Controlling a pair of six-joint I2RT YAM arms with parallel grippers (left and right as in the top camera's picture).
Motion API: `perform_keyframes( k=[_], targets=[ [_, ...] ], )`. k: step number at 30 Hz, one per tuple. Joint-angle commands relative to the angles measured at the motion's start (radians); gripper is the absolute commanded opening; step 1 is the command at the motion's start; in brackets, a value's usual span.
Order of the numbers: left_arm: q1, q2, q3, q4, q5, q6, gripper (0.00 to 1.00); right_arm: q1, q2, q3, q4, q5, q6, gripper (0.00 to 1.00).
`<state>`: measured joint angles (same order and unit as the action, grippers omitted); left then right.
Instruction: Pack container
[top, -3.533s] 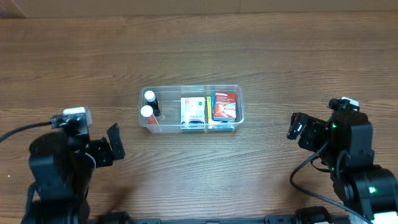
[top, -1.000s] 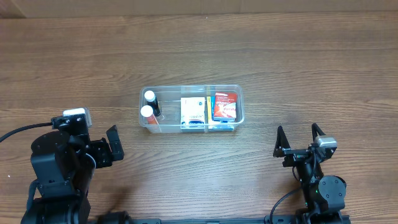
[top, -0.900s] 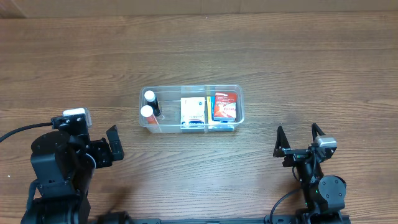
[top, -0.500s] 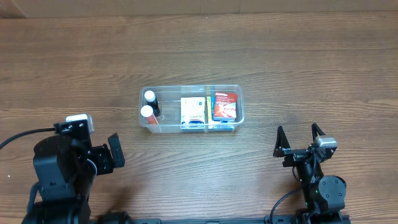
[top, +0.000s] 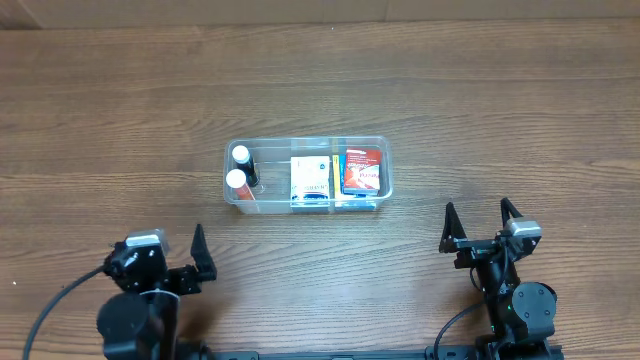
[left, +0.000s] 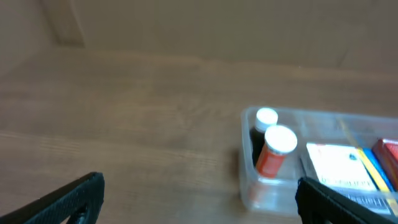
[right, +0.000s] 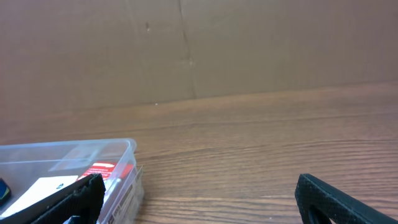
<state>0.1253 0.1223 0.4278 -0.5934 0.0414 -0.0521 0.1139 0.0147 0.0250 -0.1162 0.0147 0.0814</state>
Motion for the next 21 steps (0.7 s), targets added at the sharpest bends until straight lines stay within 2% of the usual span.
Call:
perform_keyframes(
  k=[1, 12, 17, 19, 21],
  targets=[
    [0.003, -0.081, -0.114, 0.121, 0.051, -0.003, 1.00, 0.003, -0.012, -0.003, 0.006, -0.002, 0.000, 1.00],
    [-0.021, -0.119, -0.417, 0.655, 0.043, 0.035, 1.00, 0.004, -0.012, -0.003, 0.006, -0.002, 0.000, 1.00],
    [-0.023, -0.119, -0.423, 0.620, 0.007, 0.109, 1.00, 0.003, -0.012, -0.003, 0.006, -0.002, 0.000, 1.00],
    [-0.023, -0.119, -0.423, 0.537, 0.003, 0.095, 1.00, 0.003, -0.012, -0.003, 0.006, -0.002, 0.000, 1.00],
    [-0.024, -0.119, -0.423, 0.519, 0.003, 0.072, 1.00, 0.003, -0.012, -0.003, 0.006, -0.002, 0.000, 1.00]
  ],
)
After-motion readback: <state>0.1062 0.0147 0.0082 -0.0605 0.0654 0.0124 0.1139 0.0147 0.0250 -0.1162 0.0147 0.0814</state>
